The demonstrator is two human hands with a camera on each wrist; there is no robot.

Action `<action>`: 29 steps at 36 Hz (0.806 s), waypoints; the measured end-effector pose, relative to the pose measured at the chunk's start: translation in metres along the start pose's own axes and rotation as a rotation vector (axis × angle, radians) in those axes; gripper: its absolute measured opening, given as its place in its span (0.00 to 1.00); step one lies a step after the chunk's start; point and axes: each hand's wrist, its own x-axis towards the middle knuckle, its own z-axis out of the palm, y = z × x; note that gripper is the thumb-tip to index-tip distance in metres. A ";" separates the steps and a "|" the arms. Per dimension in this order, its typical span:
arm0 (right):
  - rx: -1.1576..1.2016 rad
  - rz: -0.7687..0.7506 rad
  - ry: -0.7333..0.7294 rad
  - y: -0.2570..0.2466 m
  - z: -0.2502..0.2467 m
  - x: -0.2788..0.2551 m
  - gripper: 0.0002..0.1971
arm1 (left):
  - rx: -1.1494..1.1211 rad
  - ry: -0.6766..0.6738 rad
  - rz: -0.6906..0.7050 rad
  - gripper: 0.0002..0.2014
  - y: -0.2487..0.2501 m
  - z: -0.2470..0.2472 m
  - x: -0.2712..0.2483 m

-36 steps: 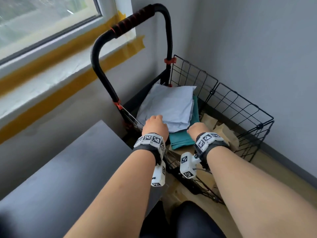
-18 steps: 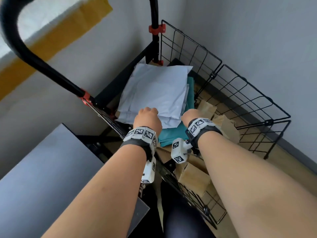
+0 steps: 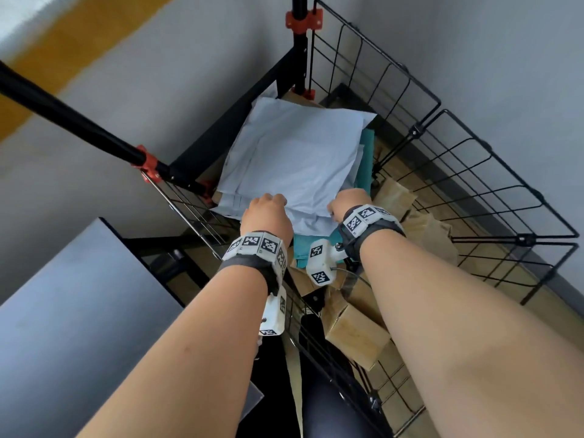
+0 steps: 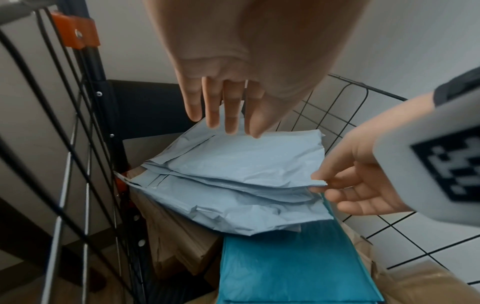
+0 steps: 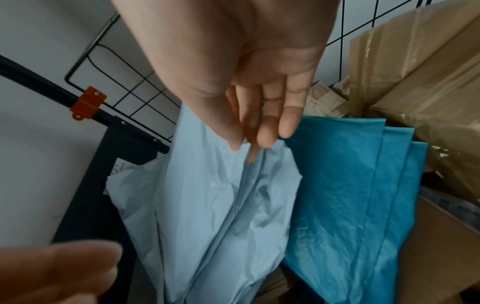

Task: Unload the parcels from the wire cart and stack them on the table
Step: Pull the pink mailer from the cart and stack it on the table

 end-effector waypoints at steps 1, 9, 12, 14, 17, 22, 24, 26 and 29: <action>0.015 -0.012 0.002 -0.003 -0.003 -0.006 0.06 | 0.002 0.012 0.012 0.20 0.002 -0.003 -0.001; 0.480 -0.048 -0.016 -0.027 -0.033 -0.062 0.12 | 0.007 0.058 0.029 0.24 0.001 -0.027 -0.015; 0.586 -0.085 -0.039 -0.038 -0.048 -0.087 0.10 | 0.035 0.081 0.043 0.22 0.001 -0.038 -0.026; 0.620 -0.128 -0.027 -0.043 -0.057 -0.104 0.10 | 0.048 0.108 0.056 0.19 0.004 -0.047 -0.037; 0.680 -0.162 -0.016 -0.050 -0.065 -0.132 0.08 | 0.032 0.104 0.077 0.12 0.010 -0.064 -0.055; 0.722 -0.173 0.068 -0.057 -0.077 -0.172 0.09 | -0.020 0.118 0.155 0.11 0.014 -0.087 -0.085; 0.673 -0.176 0.111 -0.060 -0.080 -0.189 0.08 | -0.050 0.174 0.162 0.12 0.014 -0.096 -0.098; 0.661 -0.183 0.233 -0.054 -0.082 -0.200 0.08 | -0.086 0.226 0.180 0.11 0.014 -0.107 -0.111; 0.684 -0.272 0.415 -0.044 -0.087 -0.223 0.14 | -0.210 0.292 0.207 0.11 0.014 -0.123 -0.128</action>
